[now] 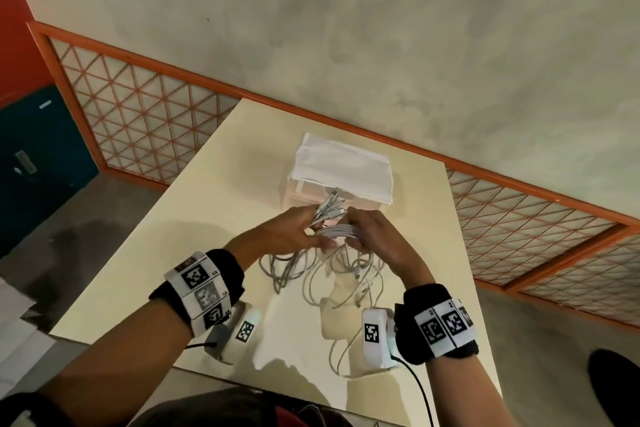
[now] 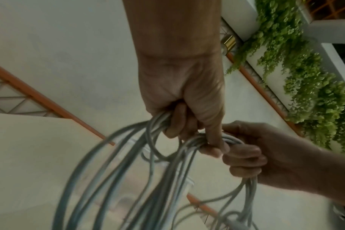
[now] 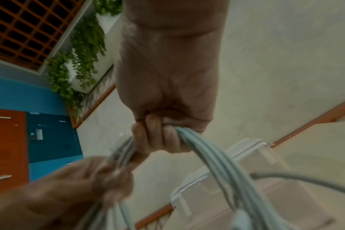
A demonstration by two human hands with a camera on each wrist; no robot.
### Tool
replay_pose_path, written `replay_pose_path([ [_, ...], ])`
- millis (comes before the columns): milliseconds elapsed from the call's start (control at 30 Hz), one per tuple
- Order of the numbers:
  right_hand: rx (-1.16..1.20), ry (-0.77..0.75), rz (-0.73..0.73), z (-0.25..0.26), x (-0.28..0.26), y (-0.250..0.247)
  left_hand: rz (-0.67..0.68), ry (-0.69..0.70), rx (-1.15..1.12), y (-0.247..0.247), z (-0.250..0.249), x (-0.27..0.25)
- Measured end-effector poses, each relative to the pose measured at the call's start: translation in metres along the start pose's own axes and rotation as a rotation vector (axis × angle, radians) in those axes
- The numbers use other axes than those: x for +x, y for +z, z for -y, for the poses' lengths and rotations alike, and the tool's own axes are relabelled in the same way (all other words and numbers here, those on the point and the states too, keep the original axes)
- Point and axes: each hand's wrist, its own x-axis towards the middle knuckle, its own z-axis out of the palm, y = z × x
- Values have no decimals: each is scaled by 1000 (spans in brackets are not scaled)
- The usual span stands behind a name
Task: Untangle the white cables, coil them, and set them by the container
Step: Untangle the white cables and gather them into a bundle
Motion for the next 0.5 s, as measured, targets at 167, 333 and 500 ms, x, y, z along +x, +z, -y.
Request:
replay_pose_path([
  [167,15,-53,16,-20,-6,-5,-259,152,42,-21,-15,1],
  [333,-38,31,80,-63,2,-10,-429,275,-32,-29,-27,0],
  [500,-258,176,39,-93,6,-19,-556,280,-114,-32,-30,-1],
])
